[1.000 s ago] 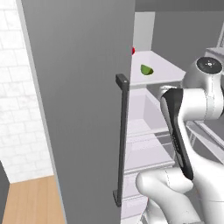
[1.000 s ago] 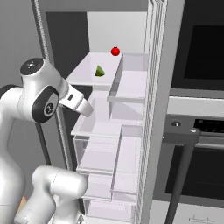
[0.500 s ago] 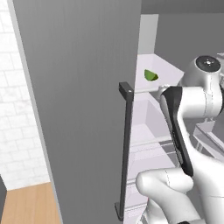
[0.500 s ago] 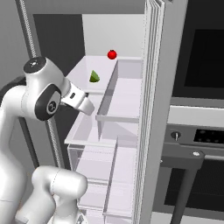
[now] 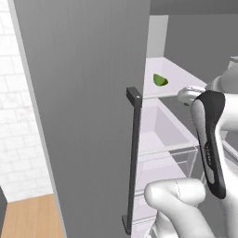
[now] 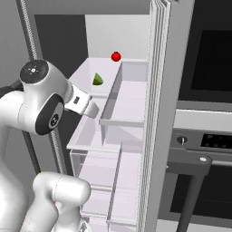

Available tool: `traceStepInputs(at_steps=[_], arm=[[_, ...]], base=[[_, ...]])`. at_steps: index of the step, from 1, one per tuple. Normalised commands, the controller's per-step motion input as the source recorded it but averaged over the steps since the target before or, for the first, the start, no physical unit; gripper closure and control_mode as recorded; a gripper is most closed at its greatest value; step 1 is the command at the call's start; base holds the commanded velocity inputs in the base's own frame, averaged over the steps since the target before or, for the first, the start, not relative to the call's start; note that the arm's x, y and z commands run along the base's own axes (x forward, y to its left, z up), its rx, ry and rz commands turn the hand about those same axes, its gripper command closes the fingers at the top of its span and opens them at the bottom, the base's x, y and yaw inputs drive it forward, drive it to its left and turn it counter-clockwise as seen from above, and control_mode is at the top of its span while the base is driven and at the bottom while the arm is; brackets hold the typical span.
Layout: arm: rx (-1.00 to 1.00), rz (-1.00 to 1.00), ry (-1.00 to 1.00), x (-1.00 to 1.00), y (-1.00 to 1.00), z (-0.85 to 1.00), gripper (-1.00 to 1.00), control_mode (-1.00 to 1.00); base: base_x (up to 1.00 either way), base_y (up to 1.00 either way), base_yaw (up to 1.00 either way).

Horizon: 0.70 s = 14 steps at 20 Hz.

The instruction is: Grab a lemon wedge from the fridge and one ice cube from the ice bowl, and put them in the glass of lemonade.

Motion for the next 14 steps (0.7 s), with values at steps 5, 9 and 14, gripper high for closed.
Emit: traceStepInputs(at_steps=[5, 9, 14], arm=[[-0.02, 0.00, -0.19, 0.12, 0.22, 0.83, -1.00, -1.00], [-0.06, 0.04, 0.18, 0.72, 0.11, 0.77, -1.00, -1.00], [-0.01, 0.14, 0.17, 0.79, -0.22, -0.14, -1.00, -1.00]], base=[[0.00, 0.00, 0.00], [0.00, 0.00, 0.00], [0.00, 0.00, 0.00]])
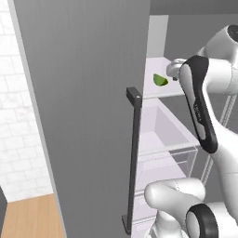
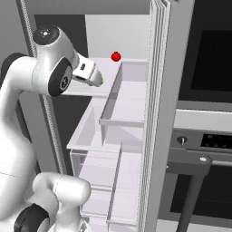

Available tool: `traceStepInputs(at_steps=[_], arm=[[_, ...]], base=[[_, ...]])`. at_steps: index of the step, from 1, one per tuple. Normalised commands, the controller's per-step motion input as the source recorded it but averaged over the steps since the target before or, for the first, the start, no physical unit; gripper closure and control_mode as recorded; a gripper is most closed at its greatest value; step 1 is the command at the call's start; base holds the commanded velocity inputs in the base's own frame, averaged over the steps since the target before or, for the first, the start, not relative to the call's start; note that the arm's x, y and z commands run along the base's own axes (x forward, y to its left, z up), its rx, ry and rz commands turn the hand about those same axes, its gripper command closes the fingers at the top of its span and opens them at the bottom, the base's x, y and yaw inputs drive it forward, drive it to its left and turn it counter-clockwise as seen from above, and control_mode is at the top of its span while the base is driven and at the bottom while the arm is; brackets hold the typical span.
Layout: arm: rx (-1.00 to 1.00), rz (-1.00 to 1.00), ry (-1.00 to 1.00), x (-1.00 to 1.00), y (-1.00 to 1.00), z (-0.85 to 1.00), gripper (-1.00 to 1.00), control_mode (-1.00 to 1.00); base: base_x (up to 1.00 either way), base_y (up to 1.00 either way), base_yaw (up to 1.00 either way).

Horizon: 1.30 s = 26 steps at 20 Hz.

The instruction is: Grab a lemon wedge from the fridge and one ice cube from the ice bowl, and put them in the glass of lemonade.

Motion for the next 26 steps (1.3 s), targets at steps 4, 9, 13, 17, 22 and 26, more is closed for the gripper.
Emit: traceStepInputs(at_steps=[4, 9, 13, 17, 22, 26], arm=[[0.00, 0.13, 0.00, 0.80, -0.13, -0.28, -1.00, -1.00], [-0.04, 0.08, 0.01, 0.81, 0.00, -0.22, -1.00, -1.00], [-0.03, 0.00, 0.00, 0.47, 0.01, -0.06, -1.00, -1.00], [0.00, 0.00, 0.00, 0.10, 0.00, -0.06, -1.00, -1.00], [0.04, 0.00, 0.00, 0.18, 0.00, -0.38, -1.00, -1.00], [-0.02, 0.00, 0.00, 0.23, 0.00, -0.24, -1.00, -1.00]], base=[[0.00, 0.00, 0.00], [0.00, 0.00, 0.00], [0.00, 0.00, 0.00], [0.00, 0.00, 0.00], [0.00, 0.00, 0.00], [0.00, 0.00, 0.00]])
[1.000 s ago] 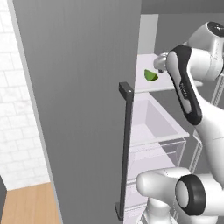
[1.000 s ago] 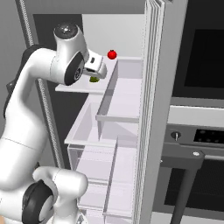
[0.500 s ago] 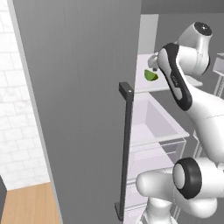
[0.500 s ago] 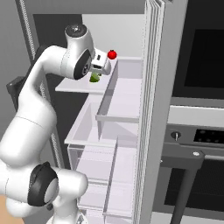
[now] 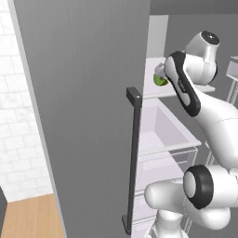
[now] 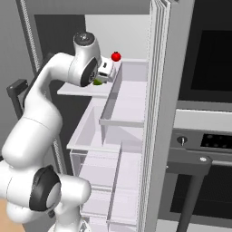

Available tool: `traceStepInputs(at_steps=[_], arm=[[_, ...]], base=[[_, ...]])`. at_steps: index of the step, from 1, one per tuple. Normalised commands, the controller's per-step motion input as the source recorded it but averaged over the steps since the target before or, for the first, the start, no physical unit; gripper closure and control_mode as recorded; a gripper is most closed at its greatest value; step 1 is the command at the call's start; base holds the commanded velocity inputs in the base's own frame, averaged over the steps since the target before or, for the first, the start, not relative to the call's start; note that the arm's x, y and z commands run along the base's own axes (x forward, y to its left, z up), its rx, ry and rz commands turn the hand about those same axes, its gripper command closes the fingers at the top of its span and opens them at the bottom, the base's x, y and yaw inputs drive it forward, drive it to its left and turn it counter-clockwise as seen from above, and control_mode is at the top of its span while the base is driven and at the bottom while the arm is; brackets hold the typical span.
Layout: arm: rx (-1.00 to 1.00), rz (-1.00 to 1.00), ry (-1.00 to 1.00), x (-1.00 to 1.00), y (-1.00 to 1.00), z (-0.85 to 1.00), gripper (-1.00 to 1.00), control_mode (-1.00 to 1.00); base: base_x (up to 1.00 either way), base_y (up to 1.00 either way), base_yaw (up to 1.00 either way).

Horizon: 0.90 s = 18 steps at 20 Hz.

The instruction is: Grab a lemon wedge from the fridge and one ice cube from the ice bowl, and put them in the glass of lemonade.

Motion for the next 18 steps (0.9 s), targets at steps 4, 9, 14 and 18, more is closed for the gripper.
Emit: traceStepInputs(at_steps=[4, 9, 14, 18], arm=[[0.00, 0.00, 0.00, 0.21, 0.00, -0.07, -1.00, -1.00], [-0.02, 0.09, 0.01, 0.48, 0.00, 0.04, -1.00, -1.00], [-0.17, 0.32, 0.14, 0.56, 0.05, 0.13, -1.00, -1.00], [-0.14, 0.24, 0.09, 0.17, 0.00, 0.02, -1.00, -1.00]], base=[[0.00, 0.00, 0.00], [0.00, 0.00, 0.00], [0.00, 0.00, 0.00], [0.00, 0.00, 0.00]])
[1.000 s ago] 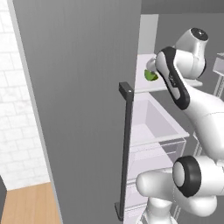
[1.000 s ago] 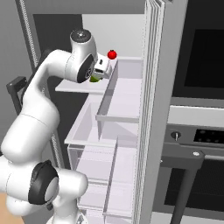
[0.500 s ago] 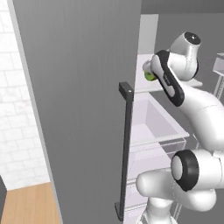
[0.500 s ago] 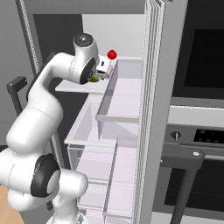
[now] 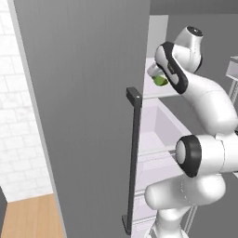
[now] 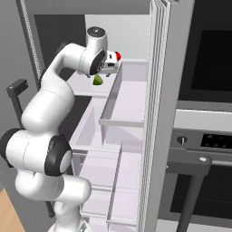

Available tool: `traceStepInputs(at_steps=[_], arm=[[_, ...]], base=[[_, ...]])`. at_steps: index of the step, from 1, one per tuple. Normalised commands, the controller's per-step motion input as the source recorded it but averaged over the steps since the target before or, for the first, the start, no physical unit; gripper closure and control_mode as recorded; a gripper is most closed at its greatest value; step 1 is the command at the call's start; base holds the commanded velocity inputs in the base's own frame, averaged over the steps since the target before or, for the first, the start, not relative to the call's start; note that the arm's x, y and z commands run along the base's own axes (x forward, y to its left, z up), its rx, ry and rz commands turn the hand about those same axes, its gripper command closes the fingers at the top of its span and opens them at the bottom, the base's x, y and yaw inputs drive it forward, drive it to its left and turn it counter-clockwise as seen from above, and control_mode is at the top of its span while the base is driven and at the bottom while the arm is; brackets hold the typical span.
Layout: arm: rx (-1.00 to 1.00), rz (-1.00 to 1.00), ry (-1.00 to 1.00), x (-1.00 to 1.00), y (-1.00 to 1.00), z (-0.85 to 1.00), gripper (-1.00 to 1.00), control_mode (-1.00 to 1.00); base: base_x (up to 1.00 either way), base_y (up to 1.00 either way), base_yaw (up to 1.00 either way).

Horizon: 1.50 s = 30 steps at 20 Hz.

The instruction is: Grab a lemon wedge from the fridge and one ice cube from the ice bowl, and put them in the glass of lemonade.

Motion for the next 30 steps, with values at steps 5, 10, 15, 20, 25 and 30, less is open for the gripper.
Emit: traceStepInputs(at_steps=[5, 10, 15, 20, 25, 30], arm=[[-0.01, 0.01, -0.10, -0.40, 0.00, 0.00, -1.00, -1.00], [0.00, 0.00, -0.05, -0.18, 0.04, -0.07, -1.00, -1.00], [-0.03, 0.00, 0.05, 0.05, 0.11, -0.20, -1.00, -1.00], [-0.05, 0.00, 0.13, -0.03, 0.00, -0.01, -1.00, -1.00], [-0.02, 0.00, 0.03, -0.02, 0.00, -0.23, -1.00, -1.00], [0.00, 0.00, 0.00, 0.00, 0.02, -0.16, -1.00, -1.00]], base=[[0.00, 0.00, 0.00], [0.00, 0.00, 0.00], [0.00, 0.00, 0.00], [0.00, 0.00, 0.00], [0.00, 0.00, 0.00], [0.00, 0.00, 0.00]])
